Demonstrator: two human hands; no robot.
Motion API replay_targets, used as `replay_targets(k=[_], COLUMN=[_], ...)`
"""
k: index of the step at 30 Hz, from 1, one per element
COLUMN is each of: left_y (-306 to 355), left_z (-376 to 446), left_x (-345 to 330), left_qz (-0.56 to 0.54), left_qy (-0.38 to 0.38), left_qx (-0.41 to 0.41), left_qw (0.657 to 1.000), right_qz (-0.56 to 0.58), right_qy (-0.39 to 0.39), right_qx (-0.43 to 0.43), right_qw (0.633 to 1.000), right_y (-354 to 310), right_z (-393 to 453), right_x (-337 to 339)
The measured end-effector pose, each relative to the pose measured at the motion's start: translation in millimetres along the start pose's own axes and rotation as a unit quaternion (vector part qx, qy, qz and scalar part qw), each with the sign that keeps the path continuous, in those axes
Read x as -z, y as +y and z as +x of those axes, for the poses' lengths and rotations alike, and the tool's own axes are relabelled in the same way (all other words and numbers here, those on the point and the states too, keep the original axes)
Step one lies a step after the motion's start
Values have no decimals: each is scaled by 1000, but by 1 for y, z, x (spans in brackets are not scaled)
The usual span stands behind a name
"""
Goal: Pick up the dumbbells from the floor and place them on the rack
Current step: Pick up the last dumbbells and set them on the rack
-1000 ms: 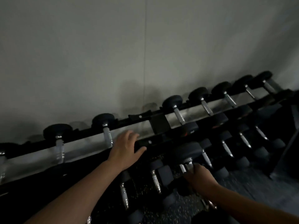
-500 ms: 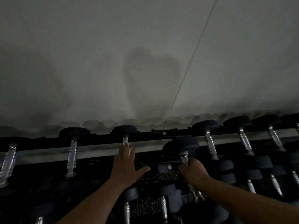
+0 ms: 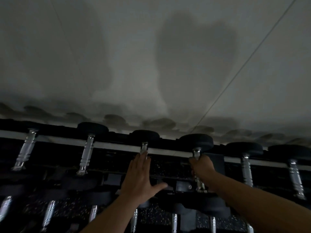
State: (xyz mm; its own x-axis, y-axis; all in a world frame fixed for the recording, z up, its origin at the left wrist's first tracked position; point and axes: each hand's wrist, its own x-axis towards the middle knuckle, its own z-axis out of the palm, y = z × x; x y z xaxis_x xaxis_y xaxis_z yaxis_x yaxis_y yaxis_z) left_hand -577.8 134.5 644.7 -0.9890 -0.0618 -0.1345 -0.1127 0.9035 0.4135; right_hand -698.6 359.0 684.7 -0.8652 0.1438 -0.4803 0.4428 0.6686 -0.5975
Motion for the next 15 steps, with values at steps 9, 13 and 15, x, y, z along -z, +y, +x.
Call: replay_targets(k=[9,13,15], left_y=[0,-1,-2], left_z=[1,1,1], left_x=[0,-2,-2], left_qz=[-6,-7,-3], left_qy=[10,15,18], left_qx=[4,-2,-4], left_qw=[1000,1000,1000], right_qz=[-5,7,13], right_qy=[18,35,37], right_qx=[-8,-20,-23], right_qw=[1000,999,999], right_y=[6,11,12], right_z=[43,50,51], right_x=[-15,-17,-19])
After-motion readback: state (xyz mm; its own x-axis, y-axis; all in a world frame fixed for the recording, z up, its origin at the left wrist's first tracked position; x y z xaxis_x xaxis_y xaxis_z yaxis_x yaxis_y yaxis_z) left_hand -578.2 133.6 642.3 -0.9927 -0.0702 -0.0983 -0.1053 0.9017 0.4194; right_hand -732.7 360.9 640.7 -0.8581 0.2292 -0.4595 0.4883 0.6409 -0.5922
